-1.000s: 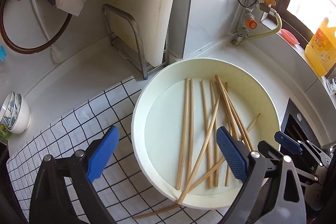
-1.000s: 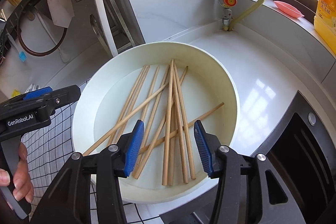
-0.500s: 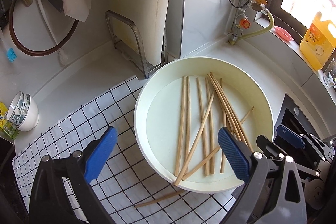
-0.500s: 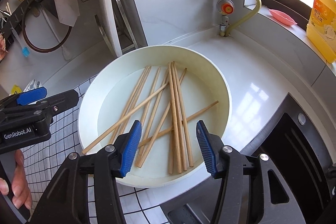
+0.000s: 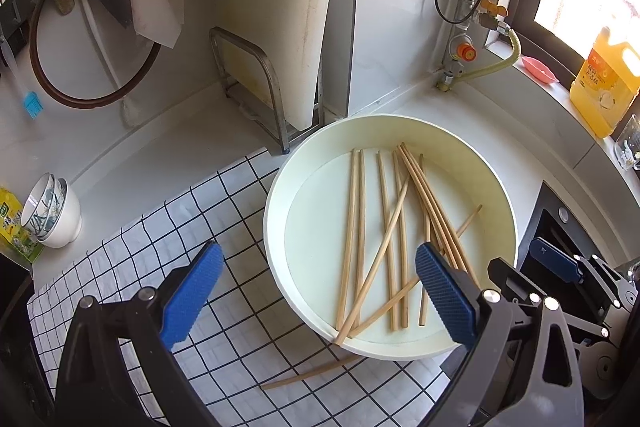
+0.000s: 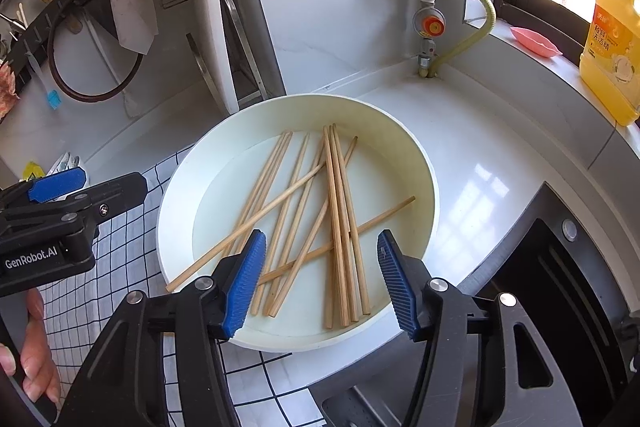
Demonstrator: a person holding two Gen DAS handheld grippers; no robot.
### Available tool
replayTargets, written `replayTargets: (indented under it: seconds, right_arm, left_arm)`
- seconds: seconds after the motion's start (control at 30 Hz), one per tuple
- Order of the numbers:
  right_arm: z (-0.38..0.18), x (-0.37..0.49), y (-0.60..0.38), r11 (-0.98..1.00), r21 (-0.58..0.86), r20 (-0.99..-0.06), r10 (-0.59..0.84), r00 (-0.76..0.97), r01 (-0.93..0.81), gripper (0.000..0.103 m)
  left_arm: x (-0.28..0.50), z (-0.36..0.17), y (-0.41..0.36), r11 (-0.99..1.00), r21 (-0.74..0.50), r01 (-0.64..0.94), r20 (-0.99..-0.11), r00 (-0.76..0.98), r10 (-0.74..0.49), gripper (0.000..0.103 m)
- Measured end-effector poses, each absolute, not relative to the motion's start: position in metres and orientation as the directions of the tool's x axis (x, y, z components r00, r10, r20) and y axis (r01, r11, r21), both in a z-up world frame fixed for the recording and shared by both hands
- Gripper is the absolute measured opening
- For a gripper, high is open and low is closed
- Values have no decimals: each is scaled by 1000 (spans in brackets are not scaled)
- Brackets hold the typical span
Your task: Organize utensils
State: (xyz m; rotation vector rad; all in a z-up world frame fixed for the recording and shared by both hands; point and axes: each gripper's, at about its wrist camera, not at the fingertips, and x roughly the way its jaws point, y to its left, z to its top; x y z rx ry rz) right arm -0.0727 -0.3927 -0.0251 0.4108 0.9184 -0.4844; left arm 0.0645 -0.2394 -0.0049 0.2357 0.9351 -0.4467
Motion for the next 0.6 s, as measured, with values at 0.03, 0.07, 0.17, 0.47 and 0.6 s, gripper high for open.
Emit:
replayTargets:
  seconds: [0.03, 0.07, 0.17, 0.47, 0.6]
  right_arm:
    - [-25, -73, -392, 818, 130, -829, -221, 514, 560, 56]
    - [-25, -73, -392, 818, 129, -828, -222, 514, 561, 56]
    - [-25, -73, -392, 817, 128, -828, -224, 514, 563, 56]
    - [-23, -74, -392, 816, 123, -827, -231, 513, 565, 56]
    - [-23, -74, -392, 816, 124, -827, -230, 513, 565, 56]
  left_arm:
    - [64, -5, -239, 884, 3, 468, -817, 511, -267, 95]
    - [64, -5, -239, 883, 4, 468, -817, 512, -268, 95]
    - [65, -5, -238, 883, 6, 470, -816, 513, -267, 95]
    - [65, -4, -237, 884, 10, 468, -820, 510, -261, 96]
    - [64, -4, -238, 881, 21, 473, -819, 513, -256, 96]
